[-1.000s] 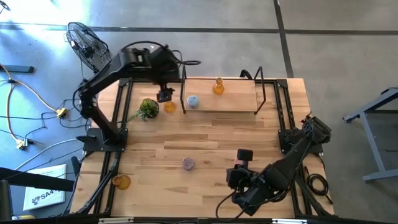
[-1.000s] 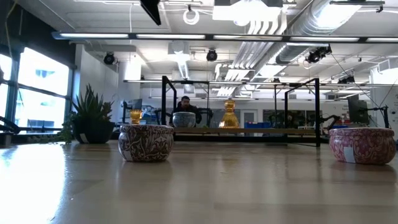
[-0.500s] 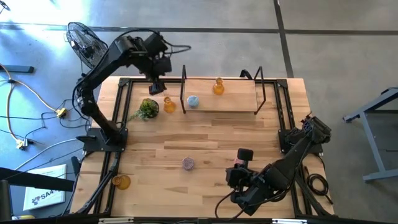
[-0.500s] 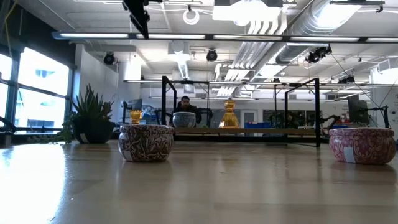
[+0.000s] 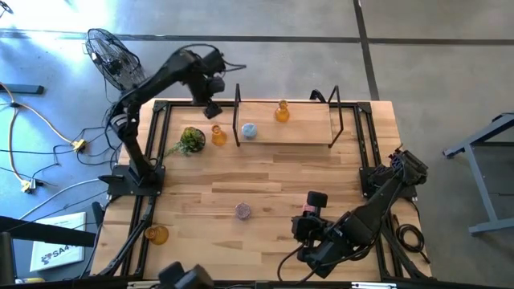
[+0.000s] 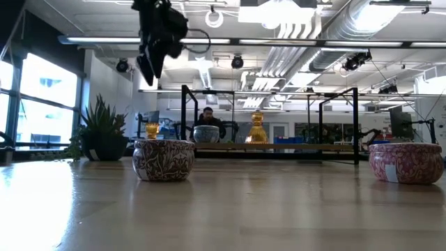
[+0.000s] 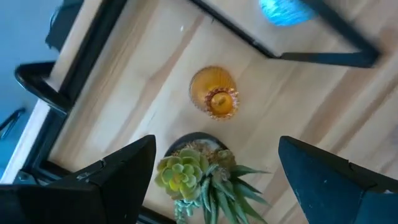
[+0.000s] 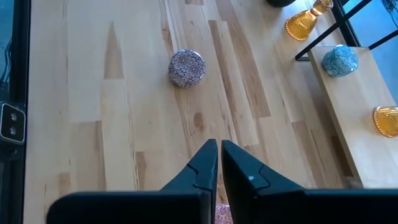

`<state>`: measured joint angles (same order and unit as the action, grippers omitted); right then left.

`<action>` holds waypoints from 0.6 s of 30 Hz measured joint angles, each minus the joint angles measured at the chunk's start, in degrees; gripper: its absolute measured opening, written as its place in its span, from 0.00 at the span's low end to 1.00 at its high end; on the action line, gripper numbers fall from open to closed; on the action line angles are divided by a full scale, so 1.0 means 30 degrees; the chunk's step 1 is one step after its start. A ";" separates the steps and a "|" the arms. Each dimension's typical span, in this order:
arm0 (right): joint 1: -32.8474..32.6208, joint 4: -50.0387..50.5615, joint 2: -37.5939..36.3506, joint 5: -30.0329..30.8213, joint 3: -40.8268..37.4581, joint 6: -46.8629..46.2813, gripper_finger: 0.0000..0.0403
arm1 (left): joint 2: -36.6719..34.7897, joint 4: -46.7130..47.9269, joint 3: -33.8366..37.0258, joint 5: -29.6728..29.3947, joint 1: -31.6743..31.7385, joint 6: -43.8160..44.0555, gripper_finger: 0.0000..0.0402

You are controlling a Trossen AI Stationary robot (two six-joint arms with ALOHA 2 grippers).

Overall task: Pick & Place candle stick holders
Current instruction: Put the top yellow candle holder on the shelf aligned with the other yellow candle holder

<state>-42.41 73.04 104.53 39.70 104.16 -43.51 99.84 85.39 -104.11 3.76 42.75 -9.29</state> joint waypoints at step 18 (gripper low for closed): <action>0.0015 0.0064 0.0007 0.0089 0.0000 0.0029 0.04 | 0.0149 -0.5708 0.6248 -0.1395 -0.1876 -0.2351 0.83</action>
<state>-42.37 73.23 104.55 39.97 104.16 -43.42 100.29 68.26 -85.36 -0.43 37.12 -16.34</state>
